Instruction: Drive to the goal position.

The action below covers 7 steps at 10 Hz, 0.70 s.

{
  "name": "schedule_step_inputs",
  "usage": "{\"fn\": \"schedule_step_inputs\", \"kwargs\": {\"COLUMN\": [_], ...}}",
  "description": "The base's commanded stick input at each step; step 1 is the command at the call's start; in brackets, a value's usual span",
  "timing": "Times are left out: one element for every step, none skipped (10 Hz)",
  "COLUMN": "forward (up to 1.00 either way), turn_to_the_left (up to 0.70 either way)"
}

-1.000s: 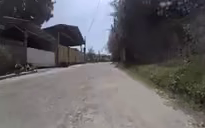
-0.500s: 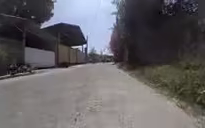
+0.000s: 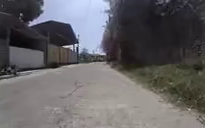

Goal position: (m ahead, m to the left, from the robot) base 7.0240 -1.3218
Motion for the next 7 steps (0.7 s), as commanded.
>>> {"fn": "schedule_step_inputs", "kwargs": {"forward": [1.00,1.00,1.00,1.00,1.00,1.00,1.00], "turn_to_the_left": [0.03,0.03,0.03,0.03,0.03,0.03,0.03]}}
